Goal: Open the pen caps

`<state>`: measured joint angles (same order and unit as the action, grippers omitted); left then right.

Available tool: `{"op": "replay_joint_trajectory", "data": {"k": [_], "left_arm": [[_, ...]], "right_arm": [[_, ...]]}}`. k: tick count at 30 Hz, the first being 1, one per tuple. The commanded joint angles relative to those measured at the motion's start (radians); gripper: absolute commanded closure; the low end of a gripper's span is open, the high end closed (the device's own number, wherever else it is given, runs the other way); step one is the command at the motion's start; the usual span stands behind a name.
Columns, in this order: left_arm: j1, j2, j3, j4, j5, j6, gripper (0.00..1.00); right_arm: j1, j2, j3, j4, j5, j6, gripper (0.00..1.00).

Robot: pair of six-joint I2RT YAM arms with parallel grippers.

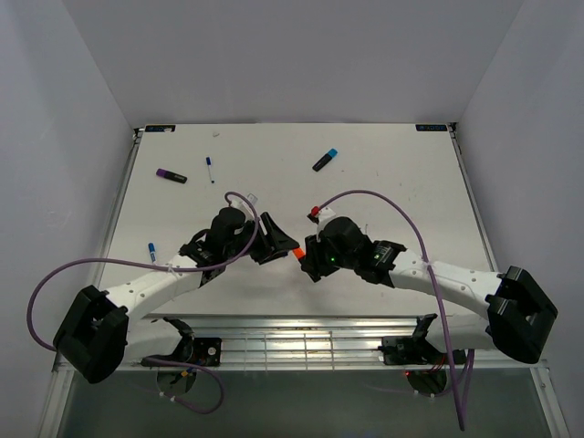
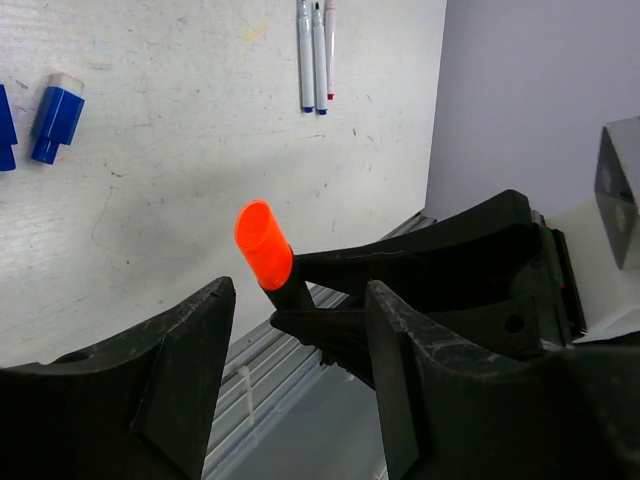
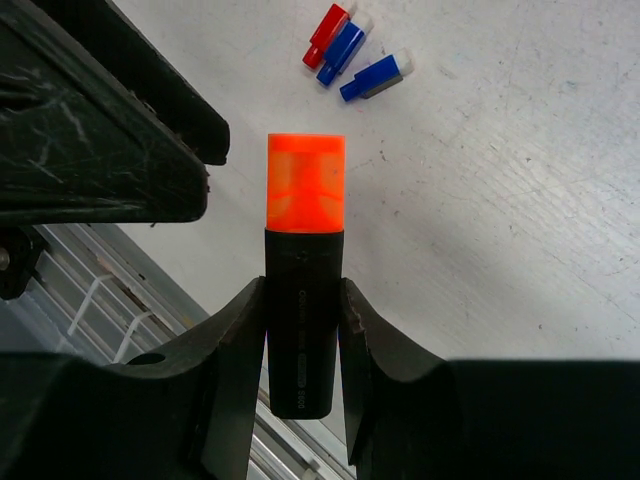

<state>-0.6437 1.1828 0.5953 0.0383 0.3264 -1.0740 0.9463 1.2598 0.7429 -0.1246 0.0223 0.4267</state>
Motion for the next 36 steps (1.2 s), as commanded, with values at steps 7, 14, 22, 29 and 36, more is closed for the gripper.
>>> {"op": "replay_joint_trajectory", "data": {"k": [7,14,22,29,36], "left_arm": [[-0.004,0.029,-0.018,0.031,0.017,0.014,0.35],[-0.004,0.055,-0.008,0.044,0.02,0.032,0.35],[-0.004,0.078,-0.025,0.087,0.042,0.026,0.39],[-0.004,0.092,-0.019,0.095,0.045,0.025,0.43],[-0.004,0.087,-0.028,0.106,0.053,0.011,0.52]], "right_arm": [[0.055,-0.011,0.042,0.022,0.09,0.033,0.92],[0.094,-0.005,0.053,0.017,0.097,0.04,0.92],[0.1,-0.005,0.065,0.008,0.114,0.034,0.92],[0.103,0.006,0.061,0.026,0.1,0.034,0.92],[0.103,0.024,0.053,0.068,0.093,0.034,0.92]]}}
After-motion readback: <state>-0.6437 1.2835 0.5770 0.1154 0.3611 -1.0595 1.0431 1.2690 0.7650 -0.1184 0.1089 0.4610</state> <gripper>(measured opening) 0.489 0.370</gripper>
